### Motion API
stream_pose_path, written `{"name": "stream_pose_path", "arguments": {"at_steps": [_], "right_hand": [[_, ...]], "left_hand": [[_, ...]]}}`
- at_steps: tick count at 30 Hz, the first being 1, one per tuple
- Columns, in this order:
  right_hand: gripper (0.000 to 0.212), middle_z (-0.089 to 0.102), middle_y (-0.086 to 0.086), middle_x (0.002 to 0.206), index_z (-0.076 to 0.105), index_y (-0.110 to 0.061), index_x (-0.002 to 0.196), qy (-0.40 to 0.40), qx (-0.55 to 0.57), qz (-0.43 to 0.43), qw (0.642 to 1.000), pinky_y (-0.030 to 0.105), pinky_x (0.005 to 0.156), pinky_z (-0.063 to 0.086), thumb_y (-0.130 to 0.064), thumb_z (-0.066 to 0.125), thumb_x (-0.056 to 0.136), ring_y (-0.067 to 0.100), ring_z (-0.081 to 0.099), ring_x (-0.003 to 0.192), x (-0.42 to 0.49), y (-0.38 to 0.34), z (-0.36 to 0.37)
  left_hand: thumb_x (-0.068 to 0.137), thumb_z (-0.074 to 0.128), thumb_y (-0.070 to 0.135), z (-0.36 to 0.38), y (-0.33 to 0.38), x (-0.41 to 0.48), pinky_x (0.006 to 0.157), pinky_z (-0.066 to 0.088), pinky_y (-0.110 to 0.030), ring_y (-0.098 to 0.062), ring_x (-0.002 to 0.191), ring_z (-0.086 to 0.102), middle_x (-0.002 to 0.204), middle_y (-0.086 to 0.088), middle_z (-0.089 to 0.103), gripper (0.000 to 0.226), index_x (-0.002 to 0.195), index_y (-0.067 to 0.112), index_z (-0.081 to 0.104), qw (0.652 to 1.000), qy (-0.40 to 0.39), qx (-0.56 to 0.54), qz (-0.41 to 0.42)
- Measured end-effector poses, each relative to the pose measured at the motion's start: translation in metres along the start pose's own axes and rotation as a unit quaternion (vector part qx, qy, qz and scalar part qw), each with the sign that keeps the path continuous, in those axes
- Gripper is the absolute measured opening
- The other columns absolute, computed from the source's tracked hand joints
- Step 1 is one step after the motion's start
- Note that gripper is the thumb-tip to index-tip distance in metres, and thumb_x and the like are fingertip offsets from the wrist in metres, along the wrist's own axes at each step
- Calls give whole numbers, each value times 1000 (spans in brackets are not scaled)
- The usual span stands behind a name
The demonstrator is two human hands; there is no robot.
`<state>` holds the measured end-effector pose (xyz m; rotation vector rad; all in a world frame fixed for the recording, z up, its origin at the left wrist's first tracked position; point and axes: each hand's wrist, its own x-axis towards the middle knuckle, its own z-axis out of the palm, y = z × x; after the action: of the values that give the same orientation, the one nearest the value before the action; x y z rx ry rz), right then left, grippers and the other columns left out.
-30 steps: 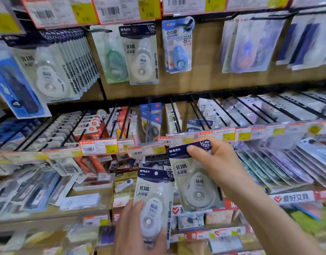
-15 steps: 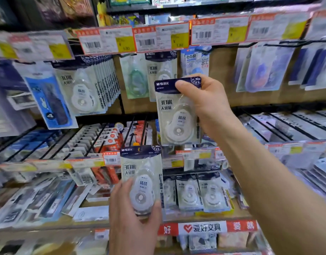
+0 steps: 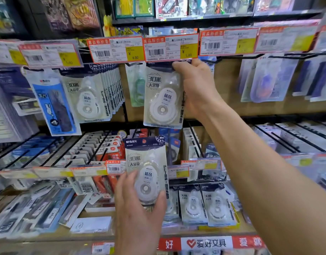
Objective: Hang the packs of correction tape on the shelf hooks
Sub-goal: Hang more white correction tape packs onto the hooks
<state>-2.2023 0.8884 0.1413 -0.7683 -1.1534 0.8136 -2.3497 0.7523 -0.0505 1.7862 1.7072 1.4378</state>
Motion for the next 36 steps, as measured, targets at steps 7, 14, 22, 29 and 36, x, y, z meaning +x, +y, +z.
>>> {"name": "stream_pose_path", "arguments": {"at_steps": [7,14,22,29,36], "right_hand": [[14,79,5,101,70,-19,93,1,-57,-26,998,55,97,56,-9,61,90,29,75,100,12,7,-10],[17,76,-2,102,66,-24,99,84,-134,-45,986,45,93,59,-14,69,86,19,73,97,32,19,-7],[35,64,-6,100,54,-17,115,151,-223,-32,962,44,97,53,-28,72,88,18,64,97,67,36,3],[46,58,-3,112,50,-15,127,180,-227,-21,957,32,95,50,-42,68,94,14,59,104,46,44,-7],[20,71,-3,79,71,-17,88,-63,-99,99,988,21,60,51,-35,68,96,9,66,69,-59,52,-33]], "left_hand": [[79,77,34,8,-2,7,114,33,-38,-11,136,32,151,10,25,76,137,41,29,1000,-17,-12,-9],[80,75,40,11,-4,13,113,31,-34,-7,137,29,151,14,23,77,139,40,26,1000,-24,-6,-6],[81,71,47,11,-3,21,112,23,-27,0,139,20,152,19,18,75,138,46,22,999,-25,7,22],[83,69,48,16,2,28,105,19,-14,7,136,19,150,20,18,70,135,48,22,997,-31,13,75],[85,69,45,29,9,37,110,14,-14,5,139,17,147,17,20,68,138,39,27,993,-23,6,114]]}}
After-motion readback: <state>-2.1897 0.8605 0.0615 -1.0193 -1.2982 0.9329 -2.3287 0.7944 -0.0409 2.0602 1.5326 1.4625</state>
